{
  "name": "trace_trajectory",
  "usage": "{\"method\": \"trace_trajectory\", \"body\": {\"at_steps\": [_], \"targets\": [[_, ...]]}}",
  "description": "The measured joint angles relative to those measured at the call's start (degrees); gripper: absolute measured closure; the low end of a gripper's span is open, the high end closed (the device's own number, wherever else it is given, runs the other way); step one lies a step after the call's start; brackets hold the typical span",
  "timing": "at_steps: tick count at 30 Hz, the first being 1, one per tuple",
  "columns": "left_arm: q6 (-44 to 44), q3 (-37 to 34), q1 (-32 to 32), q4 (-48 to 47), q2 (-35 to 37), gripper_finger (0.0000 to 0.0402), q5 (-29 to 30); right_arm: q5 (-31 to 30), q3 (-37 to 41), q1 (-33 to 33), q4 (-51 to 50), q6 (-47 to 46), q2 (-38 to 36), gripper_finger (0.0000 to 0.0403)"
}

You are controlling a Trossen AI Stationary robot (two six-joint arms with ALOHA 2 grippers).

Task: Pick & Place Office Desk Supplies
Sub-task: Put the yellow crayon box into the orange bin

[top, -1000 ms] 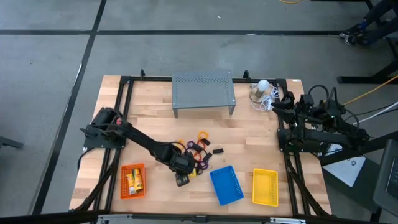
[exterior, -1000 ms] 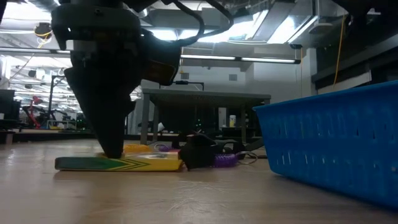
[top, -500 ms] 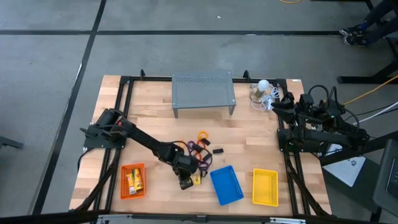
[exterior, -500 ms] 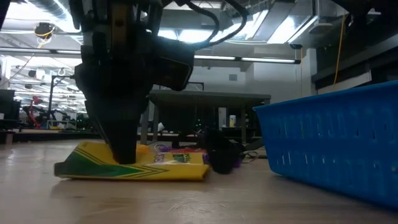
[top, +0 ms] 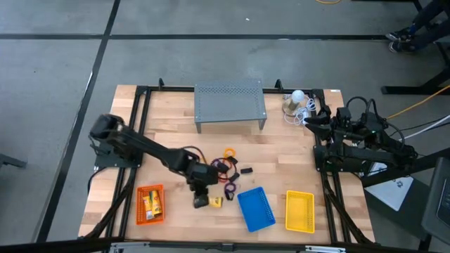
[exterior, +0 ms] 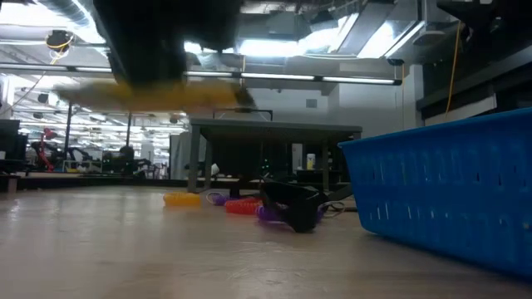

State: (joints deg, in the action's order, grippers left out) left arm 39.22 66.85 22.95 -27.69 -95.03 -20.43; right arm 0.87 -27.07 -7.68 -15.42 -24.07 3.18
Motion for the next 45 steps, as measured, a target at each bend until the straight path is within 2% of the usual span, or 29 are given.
{"method": "trace_trajectory", "body": {"at_steps": [4,11,16,19,22,27,35,45], "targets": [[-4.24,0.11,1.08,-7.68,7.93,0.0387,-3.85,0.0,0.0,0.02,0.0,0.52,0.0,0.0259],[-11.99,0.11,4.11,-34.44,18.99,0.0387,-6.36,0.0,0.0,0.0,-0.02,0.76,0.0,0.0259],[-18.14,0.11,7.14,-49.31,22.65,0.0386,-7.6,-0.62,0.0,0.01,-0.02,0.92,0.0,0.0259],[-22.89,0.11,9.55,-54.31,22.79,0.0386,-5.68,-1.66,0.0,0.0,-0.03,1.09,0.0,0.0259],[-26.37,-0.38,11.64,-54.46,22.26,0.0386,-2.83,-1.99,0.0,0.0,-0.04,1.82,0.0,0.0259],[-30.45,-3.1,14.9,-50.18,19.92,0.0386,-2.38,-2.14,0.0,0.01,-0.04,2.04,0.0,0.0259],[-42.68,-5.33,19.78,-45.23,11.19,0.0386,-1.64,-2.12,0.0,0.0,-0.04,2.05,0.0,0.0259],[-44.99,-6.6,20.45,-34.87,3.23,0.0386,-1.44,-3.25,0.0,0.01,-0.07,2.01,0.0,0.0259]]}}
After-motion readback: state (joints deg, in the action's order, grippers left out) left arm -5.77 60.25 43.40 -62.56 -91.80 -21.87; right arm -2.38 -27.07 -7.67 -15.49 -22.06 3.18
